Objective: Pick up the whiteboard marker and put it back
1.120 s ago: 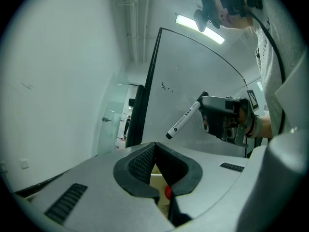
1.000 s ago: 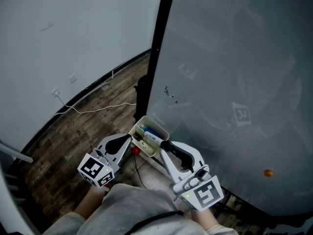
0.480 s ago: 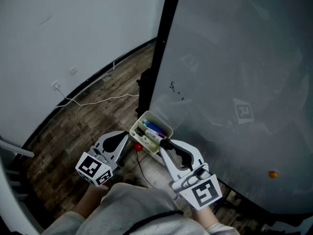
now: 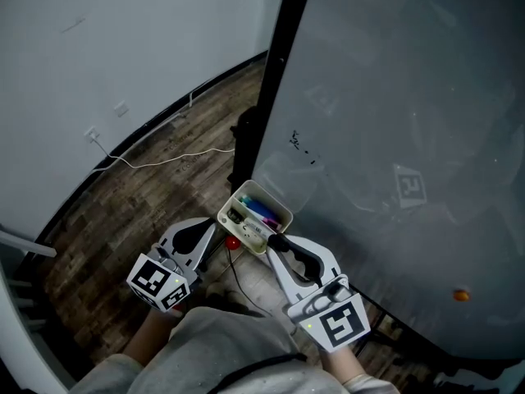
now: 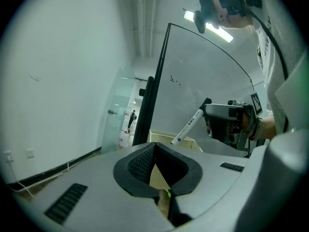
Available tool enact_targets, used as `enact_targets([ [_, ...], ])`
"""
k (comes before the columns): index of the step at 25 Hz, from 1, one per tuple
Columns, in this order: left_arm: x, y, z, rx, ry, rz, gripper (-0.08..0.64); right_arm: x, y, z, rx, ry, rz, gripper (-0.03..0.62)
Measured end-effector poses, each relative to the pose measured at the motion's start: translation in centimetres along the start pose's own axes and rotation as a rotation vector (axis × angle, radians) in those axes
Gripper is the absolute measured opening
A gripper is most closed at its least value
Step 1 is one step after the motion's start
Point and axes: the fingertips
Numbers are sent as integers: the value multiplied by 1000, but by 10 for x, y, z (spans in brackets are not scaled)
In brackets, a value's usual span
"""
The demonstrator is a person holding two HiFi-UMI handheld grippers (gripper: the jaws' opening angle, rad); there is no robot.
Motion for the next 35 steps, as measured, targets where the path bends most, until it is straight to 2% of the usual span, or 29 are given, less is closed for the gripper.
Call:
enact_targets([
  [35,46,2,19,-33,88,59,15,61,-13,2,-2,-53,111,74],
])
Point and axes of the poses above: the fingertips, and each gripper's own axes: y backward along the fingers, z to its left, x out of its underside
